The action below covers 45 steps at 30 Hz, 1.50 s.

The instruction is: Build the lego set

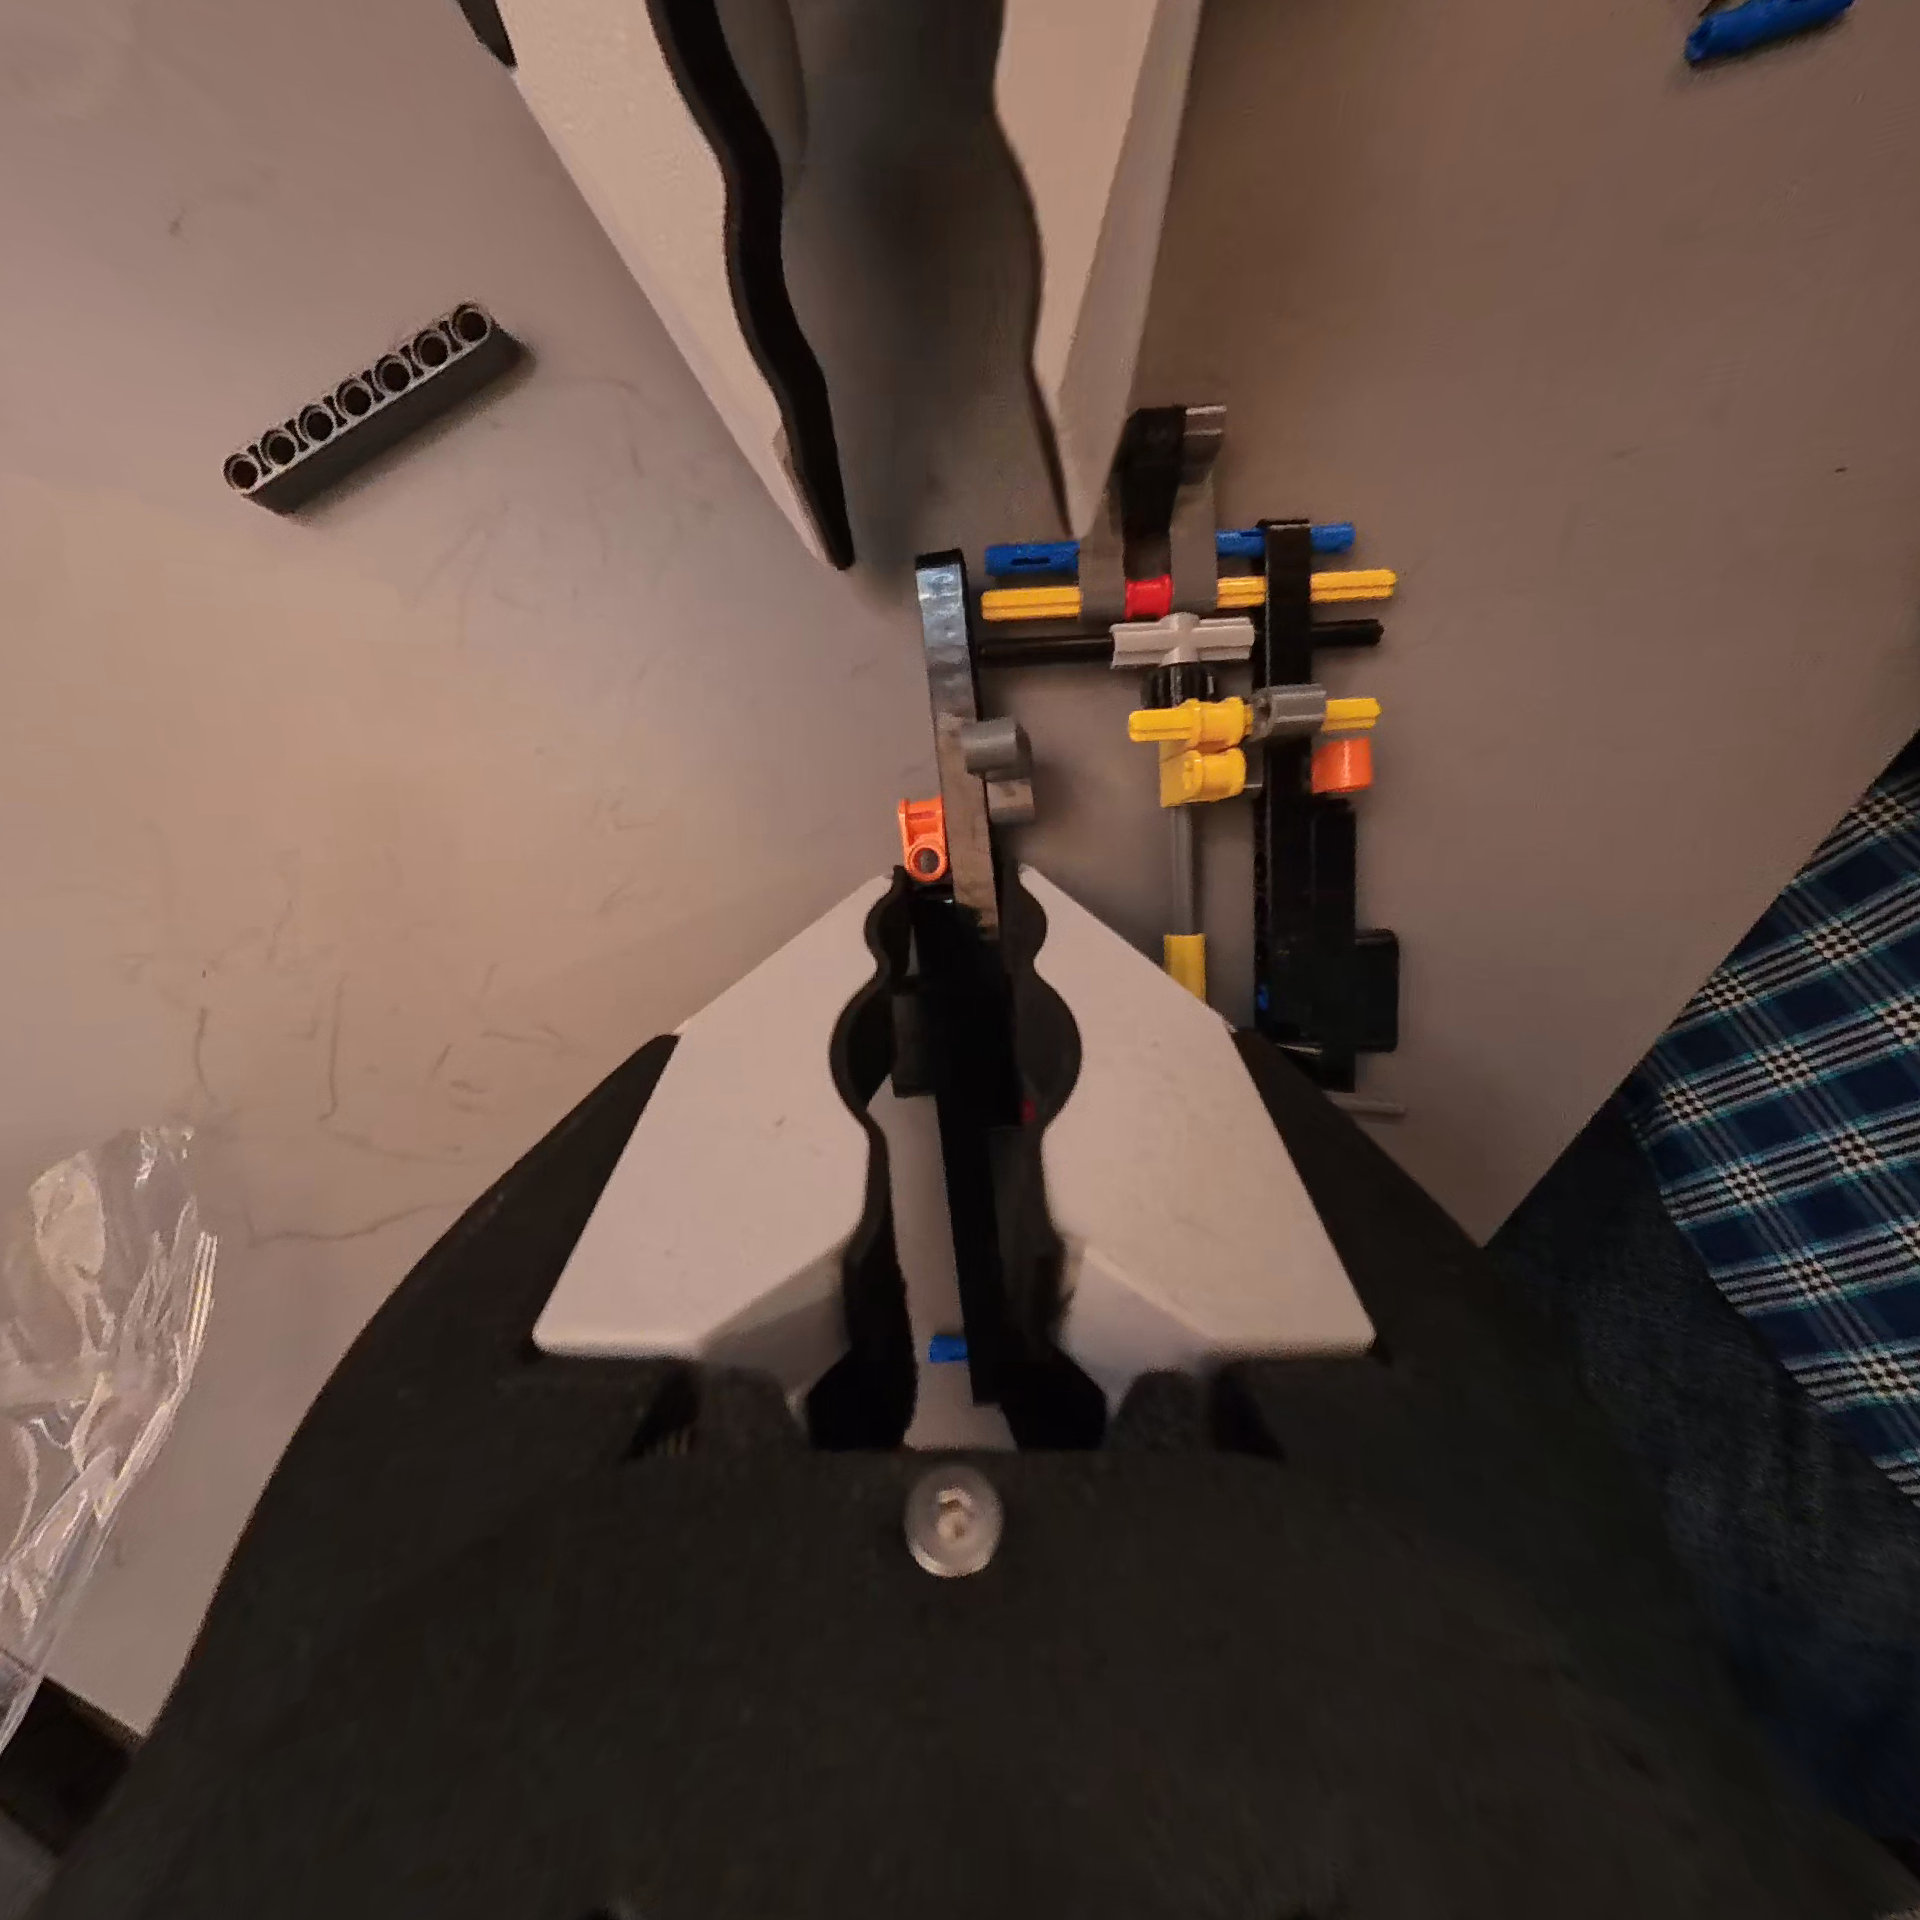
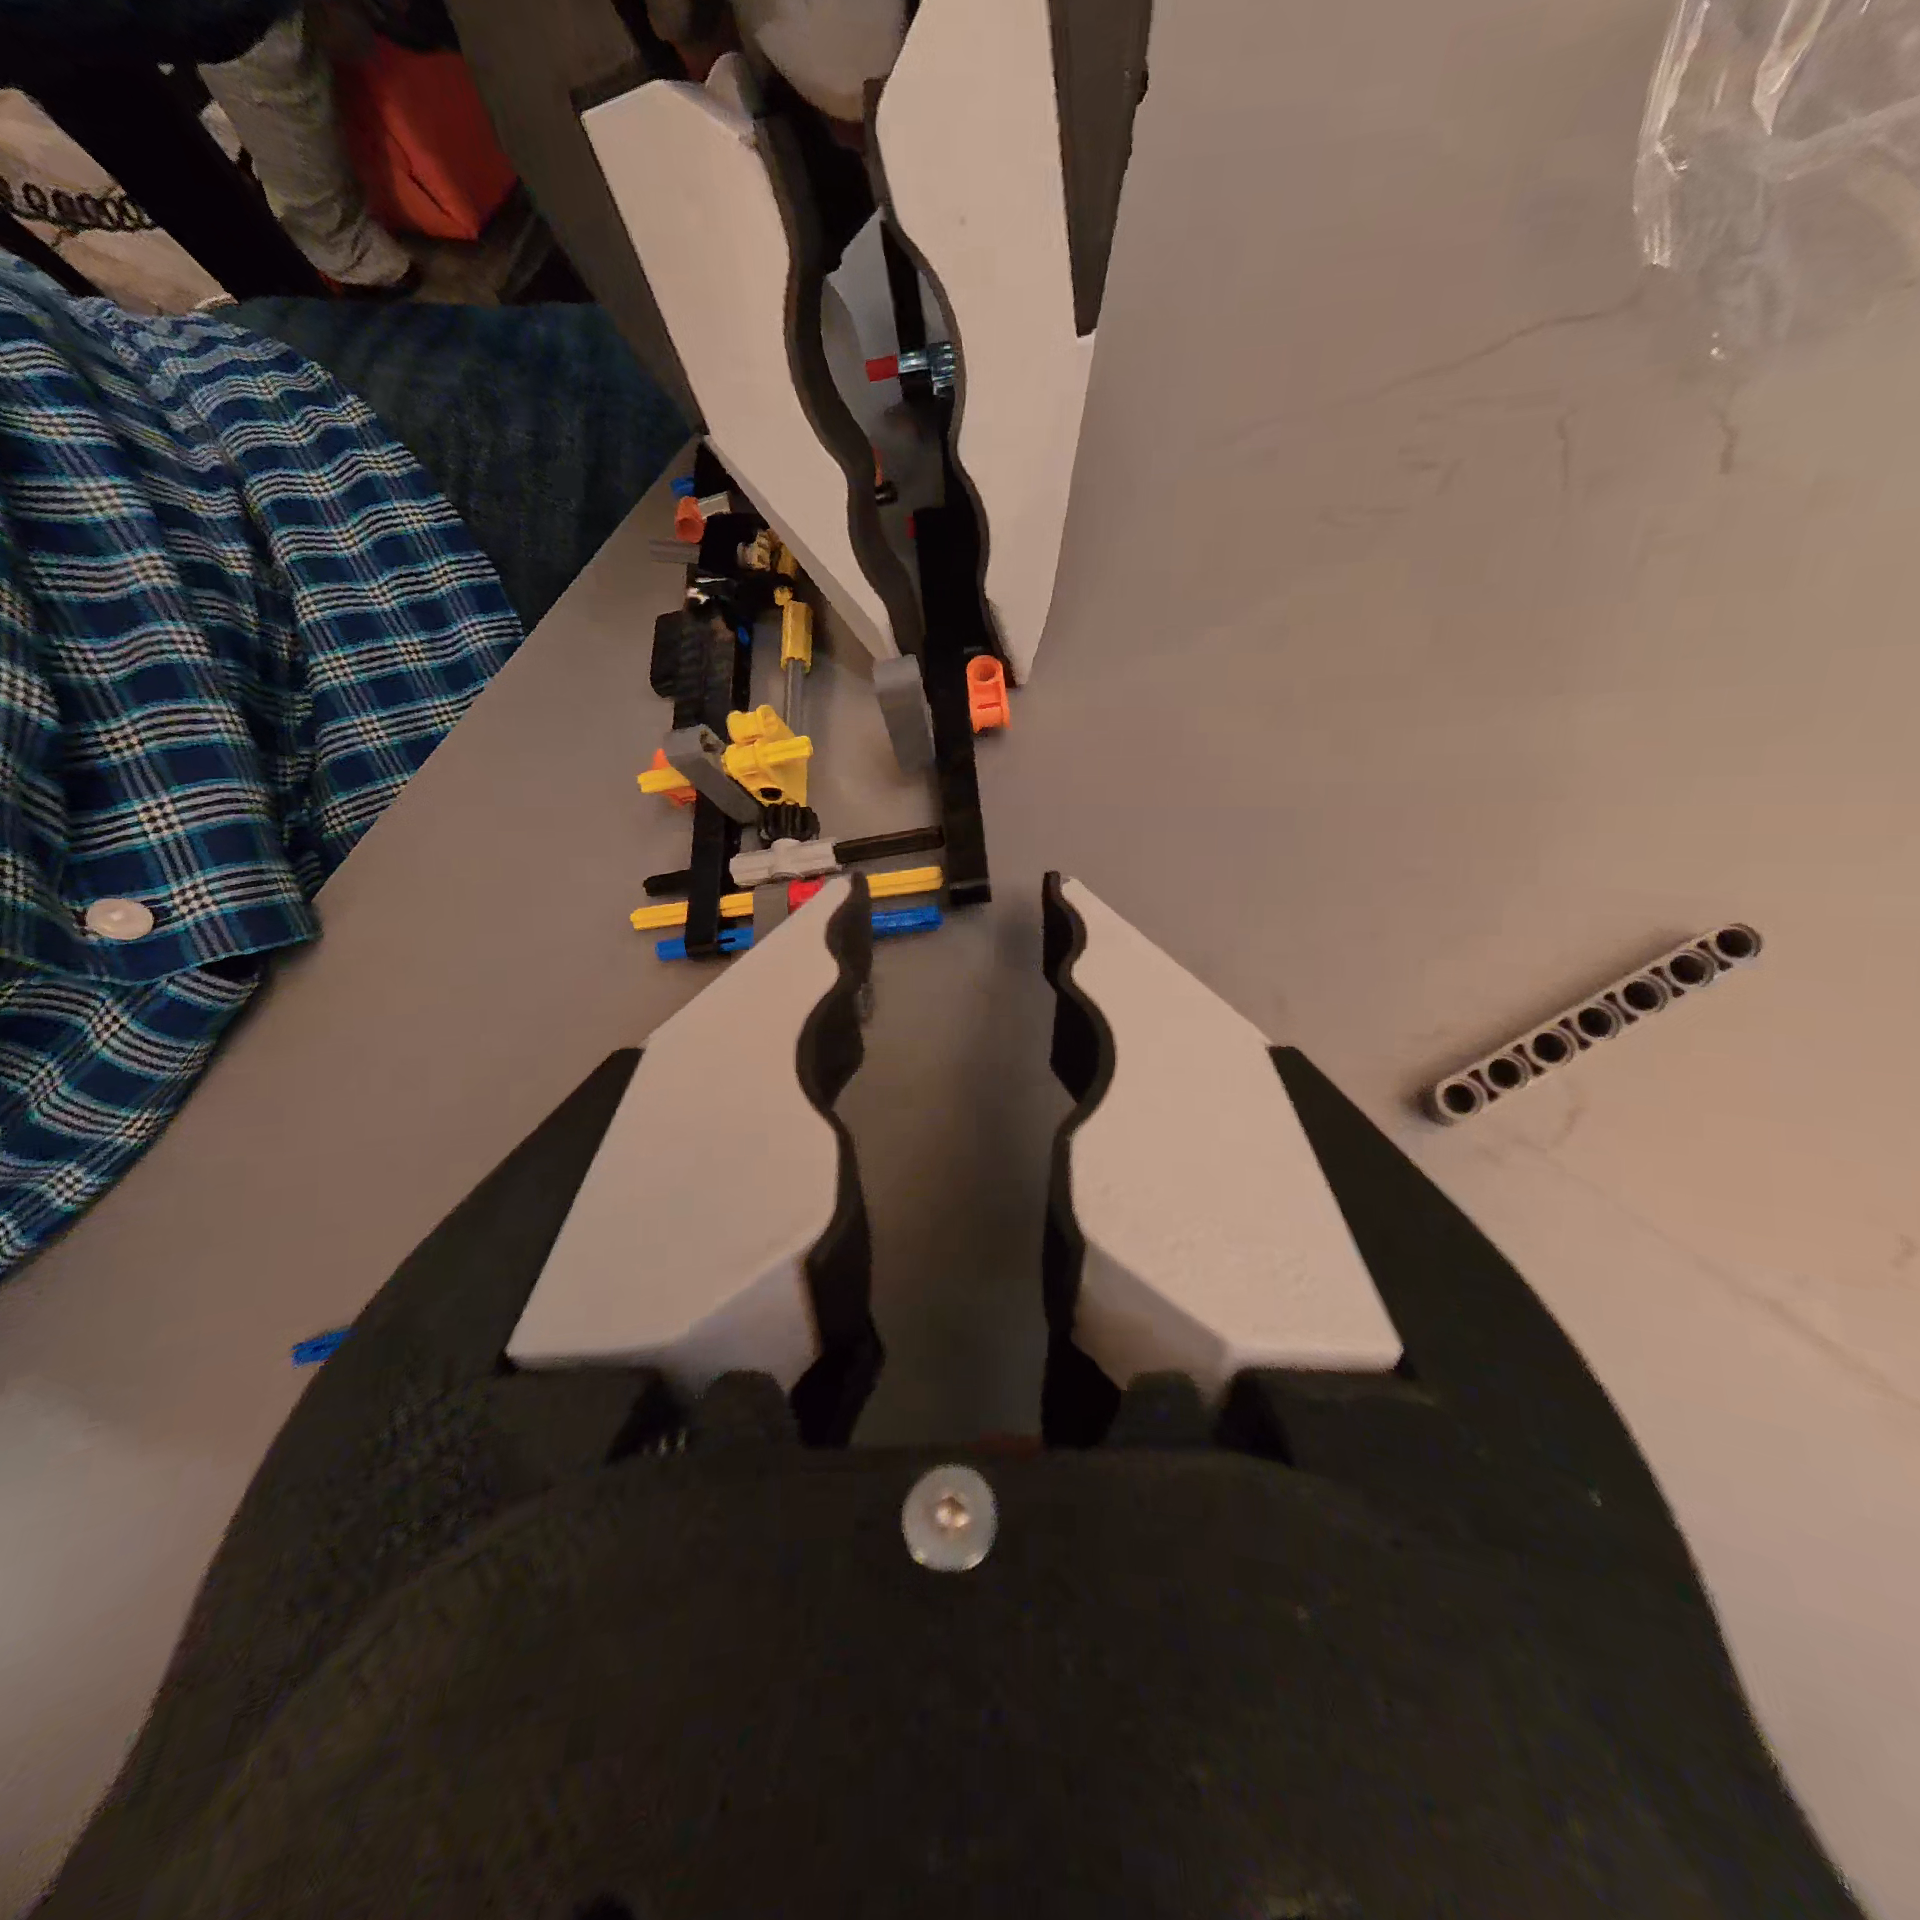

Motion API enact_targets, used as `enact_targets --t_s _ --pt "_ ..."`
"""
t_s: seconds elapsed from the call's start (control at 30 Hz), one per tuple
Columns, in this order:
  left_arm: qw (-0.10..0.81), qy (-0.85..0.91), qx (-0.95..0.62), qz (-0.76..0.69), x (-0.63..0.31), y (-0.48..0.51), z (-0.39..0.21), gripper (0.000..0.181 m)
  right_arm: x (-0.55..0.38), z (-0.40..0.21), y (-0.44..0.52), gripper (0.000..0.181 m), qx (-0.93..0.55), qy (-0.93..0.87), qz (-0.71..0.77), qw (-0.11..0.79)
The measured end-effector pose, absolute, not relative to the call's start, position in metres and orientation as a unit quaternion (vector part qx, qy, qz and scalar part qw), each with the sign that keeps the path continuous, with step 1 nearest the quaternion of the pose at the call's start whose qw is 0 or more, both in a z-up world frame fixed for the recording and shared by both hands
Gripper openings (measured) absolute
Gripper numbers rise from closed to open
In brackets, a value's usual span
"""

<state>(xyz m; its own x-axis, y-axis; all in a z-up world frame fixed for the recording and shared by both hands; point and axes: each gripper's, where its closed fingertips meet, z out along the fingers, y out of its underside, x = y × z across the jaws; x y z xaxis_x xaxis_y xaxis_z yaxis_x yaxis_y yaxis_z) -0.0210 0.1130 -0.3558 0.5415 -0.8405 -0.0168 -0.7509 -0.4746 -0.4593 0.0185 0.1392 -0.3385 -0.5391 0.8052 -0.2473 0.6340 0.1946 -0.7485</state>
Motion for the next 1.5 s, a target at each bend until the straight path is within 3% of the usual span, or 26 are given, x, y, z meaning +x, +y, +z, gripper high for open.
enact_targets --t_s 0.13,0.33,1.03,1.5 --pt "0.215 0.467 -0.852 -0.102 -0.021 0.114 -0.356 0.014 0.025 -0.34 0.136 0.054 -0.467 -0.771 0.423 0.092" --pt "0.219 0.475 -0.848 -0.089 -0.019 0.114 -0.355 0.014 0.032 -0.345 0.13 0.069 -0.445 -0.793 0.401 0.113" --pt "0.185 0.518 -0.835 0.007 -0.019 0.116 -0.354 0.014 0.034 -0.34 0.115 0.069 -0.41 -0.806 0.383 0.189" --pt "0.17 0.513 -0.842 -0.008 -0.013 0.116 -0.355 0.014 0.035 -0.347 0.116 0.05 -0.424 -0.805 0.376 0.174"
